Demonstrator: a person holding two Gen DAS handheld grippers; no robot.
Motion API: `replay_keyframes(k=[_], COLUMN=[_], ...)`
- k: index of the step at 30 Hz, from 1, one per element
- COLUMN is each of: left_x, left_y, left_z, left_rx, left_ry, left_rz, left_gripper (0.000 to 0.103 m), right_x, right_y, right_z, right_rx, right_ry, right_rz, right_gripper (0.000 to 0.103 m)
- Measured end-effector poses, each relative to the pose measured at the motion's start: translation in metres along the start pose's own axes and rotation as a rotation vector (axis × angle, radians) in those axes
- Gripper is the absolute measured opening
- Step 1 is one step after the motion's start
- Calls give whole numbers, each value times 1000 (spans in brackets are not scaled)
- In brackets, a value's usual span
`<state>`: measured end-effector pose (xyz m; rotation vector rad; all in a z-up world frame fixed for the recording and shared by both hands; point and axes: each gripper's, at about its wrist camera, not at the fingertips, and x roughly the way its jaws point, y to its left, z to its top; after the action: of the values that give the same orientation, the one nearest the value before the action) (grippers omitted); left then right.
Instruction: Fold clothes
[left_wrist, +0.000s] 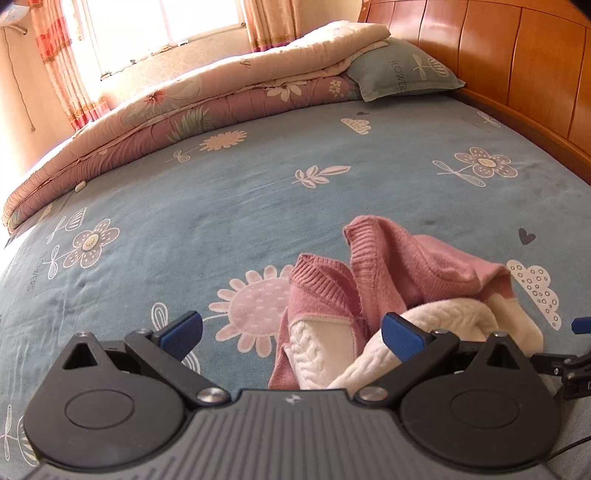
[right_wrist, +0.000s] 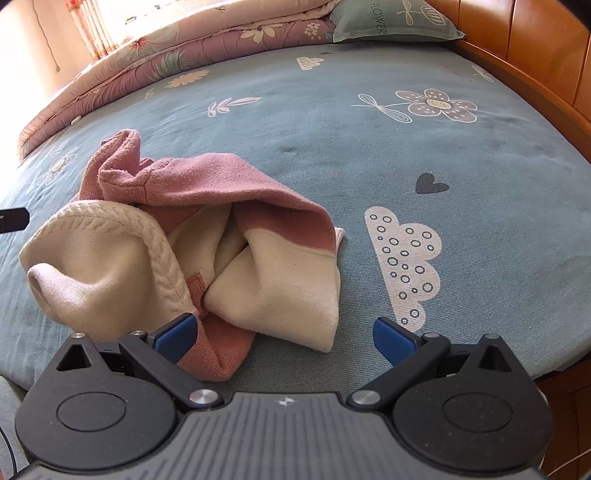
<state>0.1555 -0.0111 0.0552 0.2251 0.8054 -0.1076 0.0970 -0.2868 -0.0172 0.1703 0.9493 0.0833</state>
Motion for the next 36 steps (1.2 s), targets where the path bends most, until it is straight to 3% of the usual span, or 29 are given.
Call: replay_keyframes(k=[11,17,23,30,36], left_x=[51,53,60,65,48], left_y=[-22,-11,-22,-17,-10], left_z=[-25,-60,-60,-65,-60], left_rx=[12,-7,104,73,91], left_ry=[164,202,142,110,86], left_rz=[-90,-124,-142,-202,-165], left_gripper=[102,103,103,103,102], right_x=[-5,2,-1,-2,-1], right_y=[-9,-2,8,7,27], right_z=[-5,-3,-6,0,11], right_rx=[13,-9,-52,-60,-149], right_ry=[0,5,-6,-17,-35], right_rz=[-10,16,42,35,49], right_gripper=[103,103,103,103,103])
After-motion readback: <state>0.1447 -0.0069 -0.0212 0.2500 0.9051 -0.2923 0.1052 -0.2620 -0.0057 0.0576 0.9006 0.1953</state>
